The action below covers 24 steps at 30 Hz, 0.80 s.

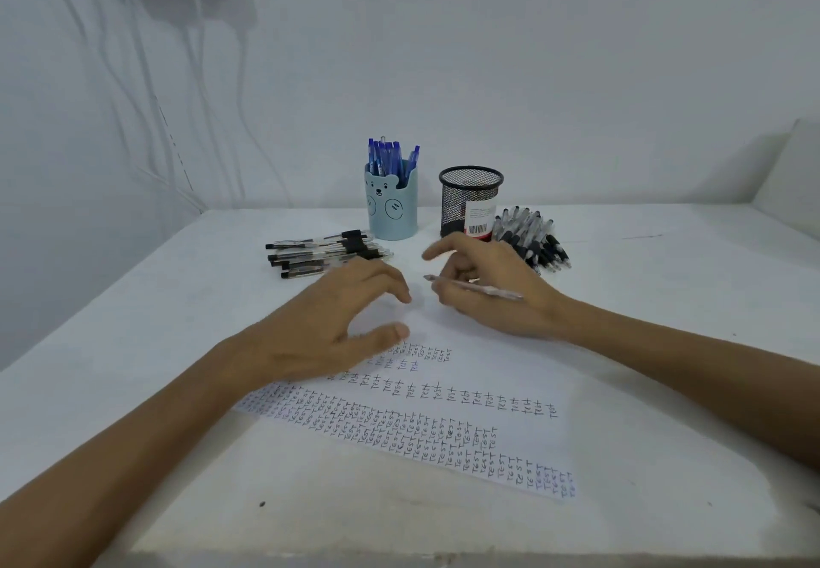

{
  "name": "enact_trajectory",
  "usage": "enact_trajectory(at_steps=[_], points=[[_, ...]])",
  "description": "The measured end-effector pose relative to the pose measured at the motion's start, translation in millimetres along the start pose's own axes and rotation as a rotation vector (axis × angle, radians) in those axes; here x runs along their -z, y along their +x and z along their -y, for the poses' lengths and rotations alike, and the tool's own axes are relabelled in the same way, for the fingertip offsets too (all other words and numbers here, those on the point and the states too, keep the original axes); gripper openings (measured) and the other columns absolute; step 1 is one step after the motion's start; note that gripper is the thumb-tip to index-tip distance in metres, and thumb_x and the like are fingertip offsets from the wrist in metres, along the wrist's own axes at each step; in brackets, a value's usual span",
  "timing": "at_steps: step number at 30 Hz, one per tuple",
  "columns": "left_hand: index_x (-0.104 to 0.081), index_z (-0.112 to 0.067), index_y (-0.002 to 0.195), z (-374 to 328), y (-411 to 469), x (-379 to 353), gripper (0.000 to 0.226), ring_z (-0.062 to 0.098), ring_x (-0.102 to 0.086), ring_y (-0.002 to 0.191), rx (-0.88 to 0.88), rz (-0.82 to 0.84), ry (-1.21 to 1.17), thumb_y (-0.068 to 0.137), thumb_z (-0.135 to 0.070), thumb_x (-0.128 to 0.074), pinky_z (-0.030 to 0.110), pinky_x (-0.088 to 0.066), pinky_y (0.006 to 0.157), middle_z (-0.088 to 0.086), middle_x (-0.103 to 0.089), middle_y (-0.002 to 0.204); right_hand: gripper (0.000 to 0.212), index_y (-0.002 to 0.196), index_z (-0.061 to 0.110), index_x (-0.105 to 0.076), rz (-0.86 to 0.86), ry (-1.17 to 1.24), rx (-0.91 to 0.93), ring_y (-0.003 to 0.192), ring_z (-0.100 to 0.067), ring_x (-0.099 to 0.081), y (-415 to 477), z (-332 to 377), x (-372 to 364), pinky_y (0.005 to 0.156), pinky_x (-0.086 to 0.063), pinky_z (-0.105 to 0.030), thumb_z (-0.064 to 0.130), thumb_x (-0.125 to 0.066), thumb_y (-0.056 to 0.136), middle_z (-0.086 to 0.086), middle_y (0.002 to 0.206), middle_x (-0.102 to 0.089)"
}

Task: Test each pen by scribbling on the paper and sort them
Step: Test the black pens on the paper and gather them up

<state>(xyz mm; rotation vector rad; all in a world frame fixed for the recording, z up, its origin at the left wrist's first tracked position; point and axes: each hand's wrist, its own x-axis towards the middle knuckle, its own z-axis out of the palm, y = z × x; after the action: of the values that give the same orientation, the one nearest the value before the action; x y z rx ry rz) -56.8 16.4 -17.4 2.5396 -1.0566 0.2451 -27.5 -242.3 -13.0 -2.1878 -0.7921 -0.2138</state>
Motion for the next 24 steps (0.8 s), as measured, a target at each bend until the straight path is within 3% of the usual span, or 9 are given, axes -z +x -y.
enact_trajectory(at_steps=[2,3,5,8,15,22,24], points=[[-0.047,-0.035,0.14,-4.9,-0.5,-3.2,0.059,-0.007,-0.033,0.136,0.006,0.089,0.035,0.095,-0.073,-0.049,0.025,-0.033,0.115,-0.024,-0.04,0.144,0.015,0.102,0.014,-0.074,-0.033,0.204,-0.105,0.072,-0.022,-0.068,-8.9,-0.4,1.3,0.071,-0.057,-0.035,0.006,-0.069,0.091,-0.001,0.083,-0.075],[-0.044,-0.035,0.142,-7.0,0.0,-5.2,0.066,-0.008,-0.03,0.138,0.006,0.121,0.059,0.092,-0.076,-0.051,0.025,-0.031,0.117,-0.025,-0.037,0.146,0.013,0.096,0.012,-0.076,-0.036,0.27,-0.142,0.067,-0.027,-0.064,-12.3,1.0,1.7,0.064,-0.055,-0.037,0.003,-0.067,0.091,-0.002,0.079,-0.075],[-0.041,-0.035,0.144,-8.6,1.1,-7.8,0.074,-0.007,-0.027,0.14,0.003,0.144,0.091,0.087,-0.08,-0.054,0.027,-0.029,0.119,-0.025,-0.034,0.148,0.016,0.086,0.004,-0.074,0.013,0.387,-0.209,0.056,-0.023,-0.051,-17.7,2.2,2.2,0.052,-0.044,-0.032,-0.002,-0.061,0.093,-0.007,0.067,-0.067],[-0.041,-0.036,0.143,-7.9,1.4,-7.0,0.076,-0.006,-0.027,0.14,0.014,0.151,0.076,0.085,-0.081,-0.057,0.029,-0.03,0.12,-0.025,-0.034,0.147,0.013,0.082,0.002,-0.068,0.127,0.449,-0.239,0.053,-0.022,-0.049,-23.8,7.8,2.6,0.048,-0.039,-0.027,0.002,-0.059,0.092,-0.014,0.064,-0.066],[-0.039,-0.037,0.145,-8.6,1.5,-6.0,0.079,-0.006,-0.025,0.142,0.036,0.181,0.065,0.083,-0.084,-0.056,0.029,-0.028,0.122,-0.025,-0.032,0.15,0.015,0.079,-0.004,-0.067,0.177,0.437,-0.187,0.053,-0.01,-0.059,-33.8,16.8,-0.2,0.051,-0.044,-0.015,-0.012,-0.061,0.089,-0.007,0.062,-0.066],[-0.037,-0.038,0.146,-8.3,1.8,-5.9,0.08,-0.005,-0.024,0.143,0.042,0.209,0.068,0.083,-0.086,-0.051,0.032,-0.029,0.122,-0.024,-0.031,0.151,0.022,0.078,0.007,-0.07,0.236,0.418,-0.169,0.057,-0.009,-0.06,-34.7,19.2,-2.0,0.057,-0.048,-0.018,-0.011,-0.062,0.089,0.0,0.065,-0.069],[-0.037,-0.037,0.146,-7.9,2.0,-5.9,0.081,-0.005,-0.023,0.144,0.042,0.213,0.069,0.083,-0.086,-0.05,0.032,-0.029,0.122,-0.023,-0.03,0.152,0.024,0.077,0.011,-0.072,0.234,0.387,-0.156,0.06,-0.014,-0.059,-34.6,19.0,-3.1,0.058,-0.048,-0.021,-0.009,-0.064,0.088,-0.005,0.068,-0.07]])
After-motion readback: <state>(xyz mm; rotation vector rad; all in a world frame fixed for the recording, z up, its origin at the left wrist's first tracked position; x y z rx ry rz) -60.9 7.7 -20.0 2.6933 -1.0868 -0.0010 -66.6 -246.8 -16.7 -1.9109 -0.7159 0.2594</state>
